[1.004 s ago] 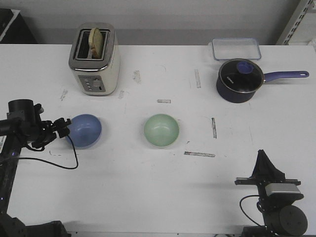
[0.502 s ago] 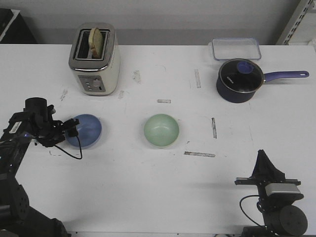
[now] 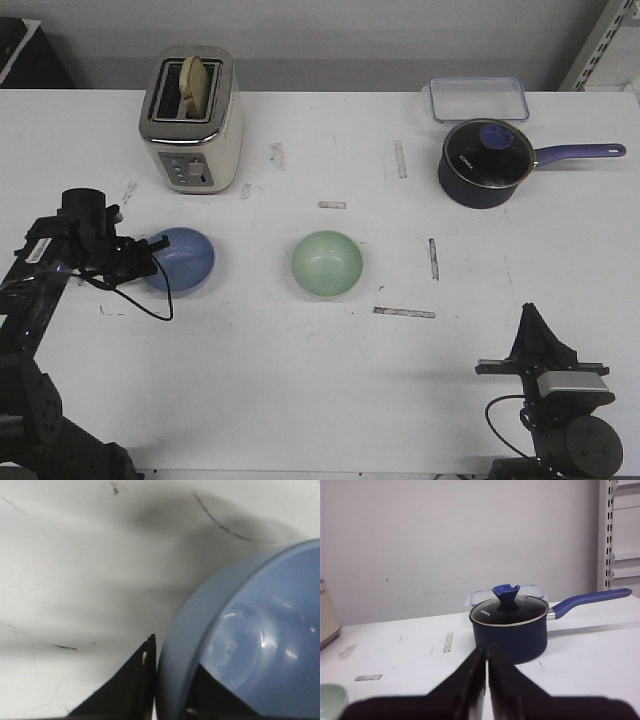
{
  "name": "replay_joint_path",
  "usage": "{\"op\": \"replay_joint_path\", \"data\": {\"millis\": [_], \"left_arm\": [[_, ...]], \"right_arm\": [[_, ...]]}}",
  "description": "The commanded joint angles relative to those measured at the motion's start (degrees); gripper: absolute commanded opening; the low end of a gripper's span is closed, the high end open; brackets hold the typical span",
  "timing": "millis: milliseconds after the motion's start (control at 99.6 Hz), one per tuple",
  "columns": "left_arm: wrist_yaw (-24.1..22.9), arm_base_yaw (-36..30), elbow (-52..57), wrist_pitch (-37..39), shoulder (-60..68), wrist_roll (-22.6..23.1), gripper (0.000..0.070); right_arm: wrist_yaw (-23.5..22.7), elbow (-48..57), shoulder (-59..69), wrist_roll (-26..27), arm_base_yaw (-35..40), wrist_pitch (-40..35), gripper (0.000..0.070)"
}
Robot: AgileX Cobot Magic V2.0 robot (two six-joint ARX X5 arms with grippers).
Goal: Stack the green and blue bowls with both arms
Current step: 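Lift the blue bowl with the left gripper over the green bowl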
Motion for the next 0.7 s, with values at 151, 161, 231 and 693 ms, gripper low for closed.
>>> {"op": "replay_joint_path", "data": {"millis": [151, 161, 231, 693], "left_arm": [[0.3, -5.1, 11.4, -6.9, 0.9, -0.2, 0.0], [0.3, -5.5, 11.8, -7.0, 0.9, -0.2, 0.0], [0.3, -8.5, 13.9, -7.1, 0.9, -0.3, 0.0], [7.4, -32.1, 15.3, 11.9, 4.1, -9.1, 0.0001]], "right_arm": [[0.0, 0.2, -0.3, 0.7, 0.0, 0.8, 0.0003], [0.0, 0.2, -0.3, 0.7, 0.0, 0.8, 0.0003], [0.0, 0.2, -0.3, 0.7, 0.0, 0.8, 0.0003], [0.0, 0.2, -0.3, 0.7, 0.0, 0.8, 0.0003]]}}
